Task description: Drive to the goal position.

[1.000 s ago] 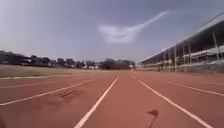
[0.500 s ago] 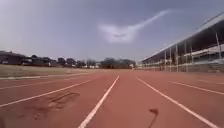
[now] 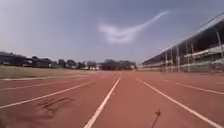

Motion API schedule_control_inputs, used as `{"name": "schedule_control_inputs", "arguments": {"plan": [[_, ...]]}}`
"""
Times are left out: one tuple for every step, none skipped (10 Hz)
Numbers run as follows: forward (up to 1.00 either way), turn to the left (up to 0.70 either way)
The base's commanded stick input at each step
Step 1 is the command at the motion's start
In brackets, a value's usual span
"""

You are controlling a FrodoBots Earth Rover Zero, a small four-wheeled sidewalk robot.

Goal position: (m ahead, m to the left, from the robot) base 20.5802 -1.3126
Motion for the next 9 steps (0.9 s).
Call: {"name": "schedule_control_inputs", "arguments": {"plan": [[0.7,-0.35],[0.7,-0.35],[0.7,-0.35],[0.7,-0.35],[0.7,-0.35],[0.7,-0.35],[0.7,-0.35],[0.7,-0.35],[0.7,-0.35]]}}
